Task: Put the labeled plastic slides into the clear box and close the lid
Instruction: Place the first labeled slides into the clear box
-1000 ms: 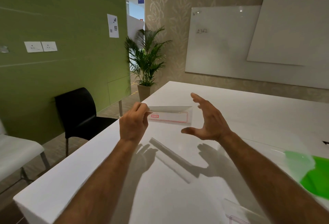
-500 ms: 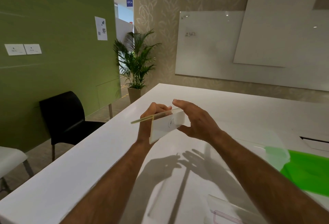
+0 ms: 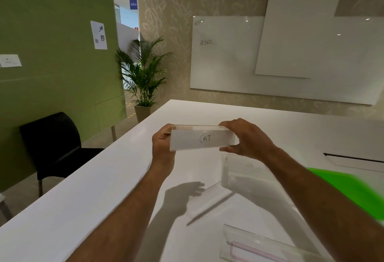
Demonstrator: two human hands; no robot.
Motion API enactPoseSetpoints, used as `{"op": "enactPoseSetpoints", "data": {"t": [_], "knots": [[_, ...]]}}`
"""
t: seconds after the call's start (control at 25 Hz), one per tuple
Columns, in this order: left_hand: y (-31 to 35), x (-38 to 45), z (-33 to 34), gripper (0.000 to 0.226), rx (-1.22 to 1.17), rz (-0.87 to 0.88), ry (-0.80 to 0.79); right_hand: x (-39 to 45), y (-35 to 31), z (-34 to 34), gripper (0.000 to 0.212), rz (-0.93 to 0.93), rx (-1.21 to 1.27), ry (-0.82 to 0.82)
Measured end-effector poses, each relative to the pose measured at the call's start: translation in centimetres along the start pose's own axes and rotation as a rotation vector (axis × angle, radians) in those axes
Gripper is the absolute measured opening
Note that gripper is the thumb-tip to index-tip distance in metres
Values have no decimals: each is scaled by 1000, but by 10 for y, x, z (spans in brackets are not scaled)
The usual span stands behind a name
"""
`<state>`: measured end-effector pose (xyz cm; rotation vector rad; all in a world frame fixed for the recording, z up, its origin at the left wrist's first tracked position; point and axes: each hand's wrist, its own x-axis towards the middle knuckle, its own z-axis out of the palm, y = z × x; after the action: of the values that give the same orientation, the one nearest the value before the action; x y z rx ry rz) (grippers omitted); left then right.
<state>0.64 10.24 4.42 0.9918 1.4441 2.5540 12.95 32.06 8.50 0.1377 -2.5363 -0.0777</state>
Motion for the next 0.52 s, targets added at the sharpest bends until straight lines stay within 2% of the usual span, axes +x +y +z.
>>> {"op": "enactPoseSetpoints", "data": {"t": [0.12,0.2,0.28,0.36,0.4,0.52], "knots": [[-1,1,10,32,-252,-72,-11,-16,19,-14,74,78,-71,-57],[-4,2,17,36,-229,-27,-32,-26,29,-22,76,117,-105,-78],[-9,1,26,40,-47,52,-118,-36,37,-30,77,155,-131,-100],[-12,0,33,58,112,86,-199,-45,45,-37,77,190,-154,-123],[-15,0,37,60,187,91,-229,-50,49,-41,77,207,-167,-135],[-20,5,50,48,420,120,-301,-64,62,-49,77,260,-191,-174]]}}
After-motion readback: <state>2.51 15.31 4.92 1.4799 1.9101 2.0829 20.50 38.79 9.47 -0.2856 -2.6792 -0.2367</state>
